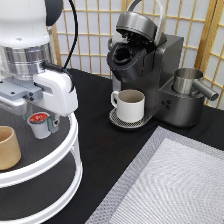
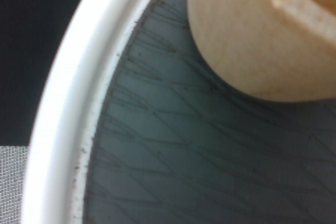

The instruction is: Make coffee

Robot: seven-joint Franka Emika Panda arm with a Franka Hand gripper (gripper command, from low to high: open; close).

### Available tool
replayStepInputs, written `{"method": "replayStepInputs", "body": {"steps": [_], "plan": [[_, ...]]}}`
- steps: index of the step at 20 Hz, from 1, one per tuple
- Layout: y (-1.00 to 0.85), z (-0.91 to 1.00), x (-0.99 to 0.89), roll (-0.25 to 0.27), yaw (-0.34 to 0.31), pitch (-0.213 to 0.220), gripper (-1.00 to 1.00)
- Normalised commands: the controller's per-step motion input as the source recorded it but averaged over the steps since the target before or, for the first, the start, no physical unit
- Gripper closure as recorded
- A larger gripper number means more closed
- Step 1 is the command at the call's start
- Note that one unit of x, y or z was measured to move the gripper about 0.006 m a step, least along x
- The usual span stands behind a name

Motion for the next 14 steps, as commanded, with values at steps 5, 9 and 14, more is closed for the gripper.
{"method": "replayStepInputs", "body": {"steps": [5,9,14], "plan": [[0.00,-0.07,-0.26,0.000,0.000,-0.085,1.00],[0.20,0.78,-0.11,0.055,0.010,-0.071,1.00],[0.45,0.90,0.11,0.144,0.014,-0.007,1.00]]}}
